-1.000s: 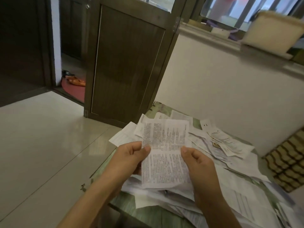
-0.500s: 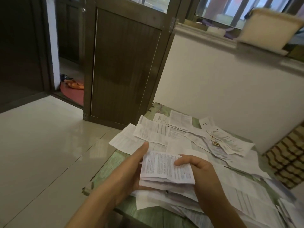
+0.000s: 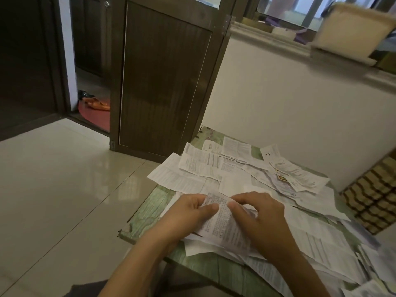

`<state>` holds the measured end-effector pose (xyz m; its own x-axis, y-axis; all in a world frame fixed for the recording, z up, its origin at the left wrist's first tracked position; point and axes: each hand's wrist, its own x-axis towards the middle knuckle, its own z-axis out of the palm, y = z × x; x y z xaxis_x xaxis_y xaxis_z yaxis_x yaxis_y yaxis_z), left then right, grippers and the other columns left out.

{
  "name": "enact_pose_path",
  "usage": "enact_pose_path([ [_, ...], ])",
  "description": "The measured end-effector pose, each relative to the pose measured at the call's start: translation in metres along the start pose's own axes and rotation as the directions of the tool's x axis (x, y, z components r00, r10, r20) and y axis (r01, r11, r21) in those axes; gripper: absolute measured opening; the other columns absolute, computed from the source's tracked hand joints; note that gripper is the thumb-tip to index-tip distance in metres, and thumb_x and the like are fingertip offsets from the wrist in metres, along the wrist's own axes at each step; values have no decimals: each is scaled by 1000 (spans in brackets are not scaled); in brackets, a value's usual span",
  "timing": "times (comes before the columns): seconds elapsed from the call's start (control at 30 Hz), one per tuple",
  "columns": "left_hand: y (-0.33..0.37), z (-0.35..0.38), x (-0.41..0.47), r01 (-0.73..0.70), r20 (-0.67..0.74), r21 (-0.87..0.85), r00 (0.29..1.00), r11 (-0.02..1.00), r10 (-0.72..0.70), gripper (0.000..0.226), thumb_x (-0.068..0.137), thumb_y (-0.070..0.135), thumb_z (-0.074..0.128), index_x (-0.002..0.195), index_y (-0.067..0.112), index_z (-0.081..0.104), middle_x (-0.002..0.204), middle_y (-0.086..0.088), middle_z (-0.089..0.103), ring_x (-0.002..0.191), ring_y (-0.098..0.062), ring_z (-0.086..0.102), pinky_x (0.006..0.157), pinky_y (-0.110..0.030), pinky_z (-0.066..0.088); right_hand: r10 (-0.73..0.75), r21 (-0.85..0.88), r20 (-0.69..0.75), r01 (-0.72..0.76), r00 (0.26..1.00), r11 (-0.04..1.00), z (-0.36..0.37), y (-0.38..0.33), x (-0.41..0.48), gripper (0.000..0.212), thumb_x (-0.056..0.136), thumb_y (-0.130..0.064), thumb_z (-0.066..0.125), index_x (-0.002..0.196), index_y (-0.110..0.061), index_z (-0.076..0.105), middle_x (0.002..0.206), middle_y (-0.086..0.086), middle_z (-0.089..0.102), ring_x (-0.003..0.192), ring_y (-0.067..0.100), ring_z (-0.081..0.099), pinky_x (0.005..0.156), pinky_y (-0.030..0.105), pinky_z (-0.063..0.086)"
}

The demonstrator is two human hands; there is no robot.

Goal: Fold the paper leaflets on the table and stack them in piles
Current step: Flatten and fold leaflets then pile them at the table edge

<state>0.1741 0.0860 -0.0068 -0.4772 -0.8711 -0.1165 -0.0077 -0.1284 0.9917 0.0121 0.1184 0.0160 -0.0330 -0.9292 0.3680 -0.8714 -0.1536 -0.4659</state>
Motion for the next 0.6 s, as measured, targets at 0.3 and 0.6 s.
enact_pose_path([
  [0.3, -4, -1, 5, -207, -275, 239, 923, 949, 270, 35, 93, 33, 47, 67, 10, 50, 63, -7, 48, 58, -18, 46, 57, -31, 44, 34, 176, 31, -39, 999, 984, -2, -6, -10, 17, 84, -15, 66, 68, -21, 65, 62, -7, 62, 71, 4, 59, 68, 11, 44],
  [0.6, -10, -1, 5, -281, -131, 312, 934, 908, 333, 37, 93, 32, 50, 61, 15, 49, 54, 4, 41, 47, -6, 37, 51, -19, 35, 147, 312, 63, -159, 987, 937, -16, -2, -12, 23, 80, -16, 69, 92, -35, 61, 82, -10, 64, 79, 0, 58, 72, 18, 46],
])
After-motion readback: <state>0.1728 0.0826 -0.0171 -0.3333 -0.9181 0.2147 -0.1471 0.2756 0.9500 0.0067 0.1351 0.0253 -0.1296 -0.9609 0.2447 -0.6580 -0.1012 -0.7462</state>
